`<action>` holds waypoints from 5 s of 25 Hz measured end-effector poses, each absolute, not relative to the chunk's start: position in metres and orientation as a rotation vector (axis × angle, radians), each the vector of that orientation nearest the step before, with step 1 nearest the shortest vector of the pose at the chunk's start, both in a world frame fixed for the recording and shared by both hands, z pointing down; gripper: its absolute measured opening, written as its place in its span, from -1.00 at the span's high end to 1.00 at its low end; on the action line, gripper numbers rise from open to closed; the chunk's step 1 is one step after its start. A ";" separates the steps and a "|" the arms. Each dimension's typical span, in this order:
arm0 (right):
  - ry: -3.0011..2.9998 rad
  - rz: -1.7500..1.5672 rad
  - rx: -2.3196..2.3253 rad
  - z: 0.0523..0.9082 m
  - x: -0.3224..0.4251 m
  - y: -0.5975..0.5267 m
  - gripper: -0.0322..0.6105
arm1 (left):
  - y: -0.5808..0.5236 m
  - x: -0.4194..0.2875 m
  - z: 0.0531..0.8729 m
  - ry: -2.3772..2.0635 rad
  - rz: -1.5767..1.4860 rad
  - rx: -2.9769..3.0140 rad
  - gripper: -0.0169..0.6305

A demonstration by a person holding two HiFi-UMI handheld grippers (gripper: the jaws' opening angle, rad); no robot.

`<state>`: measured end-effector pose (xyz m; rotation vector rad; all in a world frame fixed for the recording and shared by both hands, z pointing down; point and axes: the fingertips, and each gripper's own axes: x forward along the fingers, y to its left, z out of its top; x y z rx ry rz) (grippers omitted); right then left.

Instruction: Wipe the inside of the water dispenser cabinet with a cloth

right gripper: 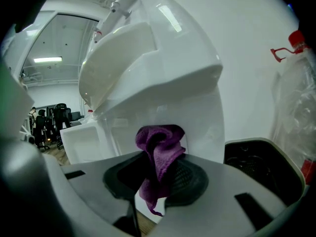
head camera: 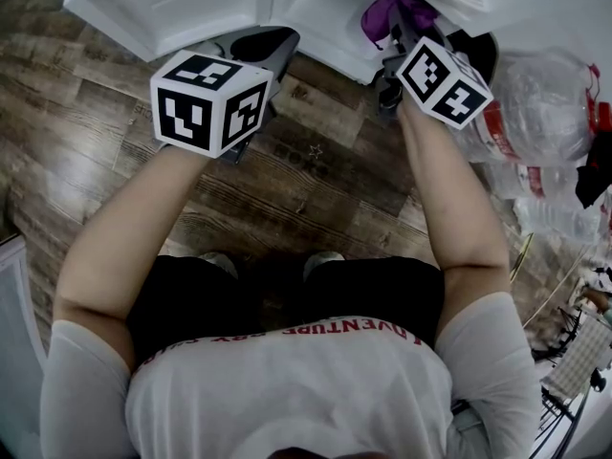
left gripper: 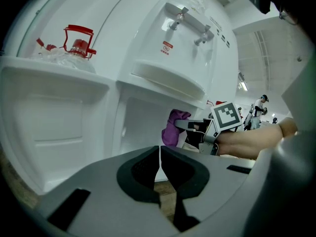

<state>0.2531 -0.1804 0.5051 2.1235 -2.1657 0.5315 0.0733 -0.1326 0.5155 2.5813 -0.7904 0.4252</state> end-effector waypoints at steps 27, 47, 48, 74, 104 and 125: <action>-2.437 0.539 1.867 0.496 0.129 -0.253 0.58 | -0.161 0.010 0.553 -0.862 0.427 2.465 0.84; -2.505 0.331 1.433 0.504 0.094 -0.224 0.57 | -0.184 0.009 0.533 -0.883 0.384 2.543 0.84; -2.514 0.341 1.407 0.505 0.092 -0.220 0.57 | -0.188 0.008 0.528 -0.887 0.382 2.560 0.84; -2.654 0.436 0.972 0.270 0.038 -0.052 0.58 | -0.078 -0.022 0.282 -0.785 0.360 2.478 0.84; -2.957 0.200 1.094 -0.266 0.089 0.149 0.58 | 0.145 0.026 -0.243 -0.794 0.077 2.689 0.84; -2.929 0.162 1.224 -0.274 0.148 0.187 0.58 | 0.178 0.073 -0.246 -0.738 0.116 2.727 0.84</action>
